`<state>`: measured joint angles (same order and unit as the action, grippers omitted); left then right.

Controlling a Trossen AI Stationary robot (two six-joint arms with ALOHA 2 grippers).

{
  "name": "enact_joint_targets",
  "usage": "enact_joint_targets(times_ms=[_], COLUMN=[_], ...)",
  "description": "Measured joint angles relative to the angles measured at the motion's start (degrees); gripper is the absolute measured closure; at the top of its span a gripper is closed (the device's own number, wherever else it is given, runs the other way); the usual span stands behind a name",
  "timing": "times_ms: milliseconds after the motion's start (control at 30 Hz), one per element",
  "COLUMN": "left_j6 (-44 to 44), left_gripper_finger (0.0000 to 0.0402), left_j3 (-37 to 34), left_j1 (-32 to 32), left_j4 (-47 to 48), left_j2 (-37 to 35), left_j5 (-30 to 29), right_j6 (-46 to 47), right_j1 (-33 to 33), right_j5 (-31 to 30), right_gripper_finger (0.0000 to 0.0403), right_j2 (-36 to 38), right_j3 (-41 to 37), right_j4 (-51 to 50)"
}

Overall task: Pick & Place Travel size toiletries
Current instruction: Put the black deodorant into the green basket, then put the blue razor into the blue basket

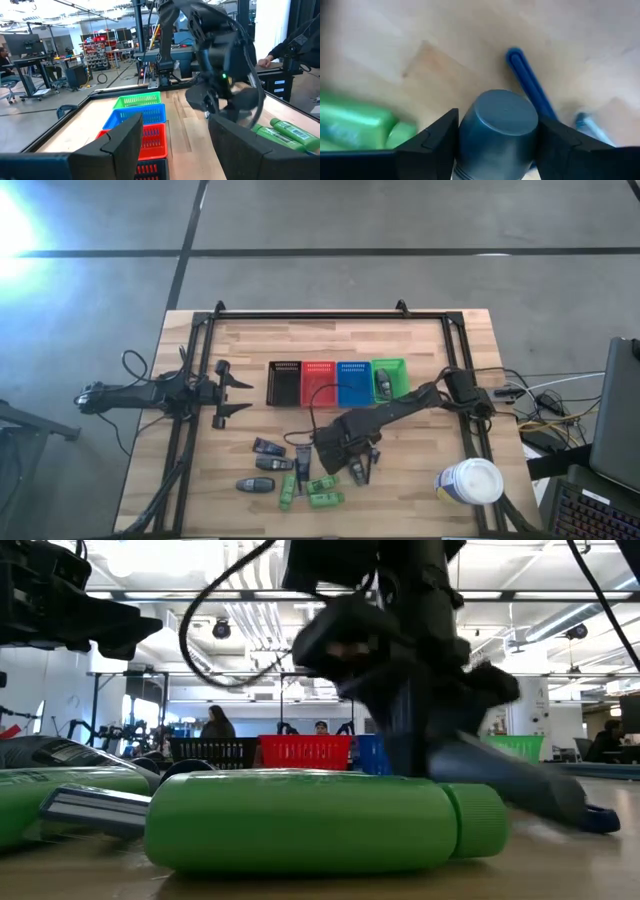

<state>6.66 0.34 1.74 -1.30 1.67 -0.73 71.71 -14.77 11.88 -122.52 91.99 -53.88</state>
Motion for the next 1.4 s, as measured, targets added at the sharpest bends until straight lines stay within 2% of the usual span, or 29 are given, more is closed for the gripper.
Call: enact_joint_targets(times_ms=[167,400,633,800,867,933,1100,1200,1300,1400], left_j6=[0.0,0.0,0.0,0.0,0.0,0.0,0.0,0.0,0.0,0.0], left_gripper_finger=[0.017,0.017,0.017,0.017,0.017,0.017,0.017,0.017,0.017,0.017], left_j3=[0.0,0.0,0.0,0.0,0.0,0.0,0.0,0.0,0.0,0.0], left_j1=[0.0,0.0,0.0,0.0,0.0,0.0,0.0,0.0,0.0,0.0], left_j4=[0.0,0.0,0.0,0.0,0.0,0.0,0.0,0.0,0.0,0.0], left_j2=[0.0,0.1,0.2,0.2,0.2,0.2,0.2,0.2,0.2,0.2], left_j5=[0.0,-0.1,-0.1,-0.2,-0.2,-0.2,-0.2,-0.2,-0.2,-0.2], right_j6=[-3.0,1.3,-1.6,-6.8,-7.4,-7.8,-10.3,-11.6,-13.8,-16.9], right_j1=[3.1,12.3,29.1,36.0,36.7,37.1,37.0,35.6,31.3,23.1], right_j5=[-1.0,-11.6,-15.2,-13.7,-13.4,-13.4,-14.0,-15.4,-14.3,-11.6], right_gripper_finger=[0.021,0.021,0.021,0.021,0.021,0.019,0.0087,0.0043,0.0027,0.0029], right_j2=[6.7,21.2,34.2,35.2,34.9,34.2,33.5,34.0,35.1,34.2], right_j3=[0.6,-2.0,-17.4,-27.1,-29.3,-30.5,-30.3,-28.3,-25.3,-22.5], right_j4=[-3.2,-16.7,-17.3,-8.6,-5.0,-2.9,-7.0,-10.4,-10.5,-8.8])
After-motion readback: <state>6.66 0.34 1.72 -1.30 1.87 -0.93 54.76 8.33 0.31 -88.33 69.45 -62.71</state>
